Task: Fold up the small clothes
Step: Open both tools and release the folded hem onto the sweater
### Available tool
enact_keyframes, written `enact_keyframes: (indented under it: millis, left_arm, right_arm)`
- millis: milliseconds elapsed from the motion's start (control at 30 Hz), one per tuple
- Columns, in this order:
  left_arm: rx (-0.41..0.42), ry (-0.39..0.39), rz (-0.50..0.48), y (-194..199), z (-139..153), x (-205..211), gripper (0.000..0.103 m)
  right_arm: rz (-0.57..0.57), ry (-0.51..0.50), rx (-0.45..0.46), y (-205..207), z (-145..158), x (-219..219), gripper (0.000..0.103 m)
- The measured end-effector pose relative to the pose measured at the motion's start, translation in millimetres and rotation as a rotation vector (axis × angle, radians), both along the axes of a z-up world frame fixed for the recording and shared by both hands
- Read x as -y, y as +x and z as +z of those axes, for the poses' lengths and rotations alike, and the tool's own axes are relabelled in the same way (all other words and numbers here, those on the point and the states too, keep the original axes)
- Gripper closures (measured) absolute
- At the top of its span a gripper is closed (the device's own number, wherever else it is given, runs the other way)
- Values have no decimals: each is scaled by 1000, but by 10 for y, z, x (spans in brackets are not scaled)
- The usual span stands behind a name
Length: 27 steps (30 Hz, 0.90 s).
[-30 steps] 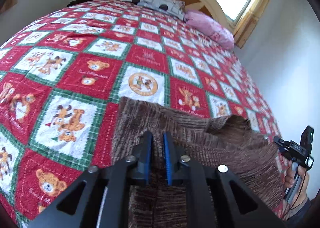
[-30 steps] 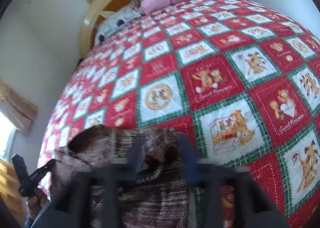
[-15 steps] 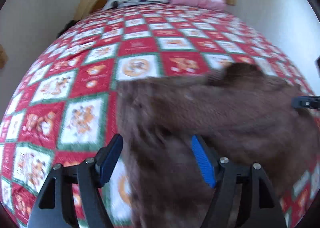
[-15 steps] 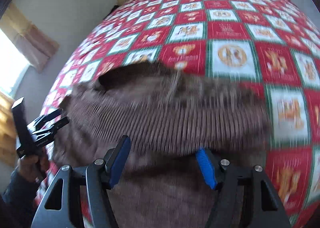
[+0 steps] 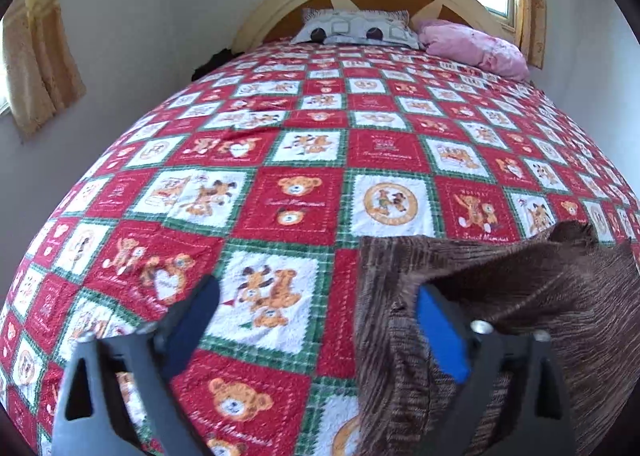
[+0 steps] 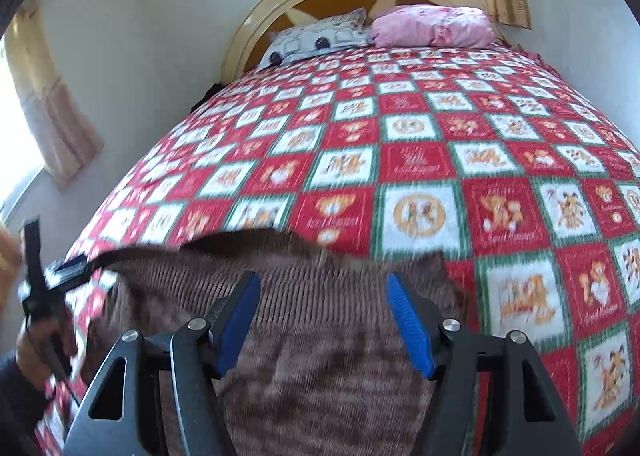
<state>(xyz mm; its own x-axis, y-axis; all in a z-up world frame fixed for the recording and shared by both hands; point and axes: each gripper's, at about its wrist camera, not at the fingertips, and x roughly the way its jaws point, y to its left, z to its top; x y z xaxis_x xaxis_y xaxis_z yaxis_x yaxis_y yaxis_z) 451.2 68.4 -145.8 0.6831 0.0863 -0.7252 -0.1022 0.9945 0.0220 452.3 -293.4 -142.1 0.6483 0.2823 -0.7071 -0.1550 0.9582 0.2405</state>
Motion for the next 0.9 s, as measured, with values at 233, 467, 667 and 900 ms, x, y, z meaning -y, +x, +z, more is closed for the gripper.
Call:
enact_keyframes:
  millis: [233,467,667,900]
  left_arm:
    - [-141,-43,-15,525,-32,93,3]
    - [-146,15,153,329,-61,-262,3]
    - [-109,-22,161,-36,-118,-300,3]
    - [-165,32,53,-444,-294,-7,3]
  right_arm:
    - [33,-159,-47,-241,-259,-136,36]
    - [-137,-116,-36,-158,-202,457,37]
    - [-239,-219,-180,174,-470,577,37]
    - [-314,-189,-142,-114,-249,646,35]
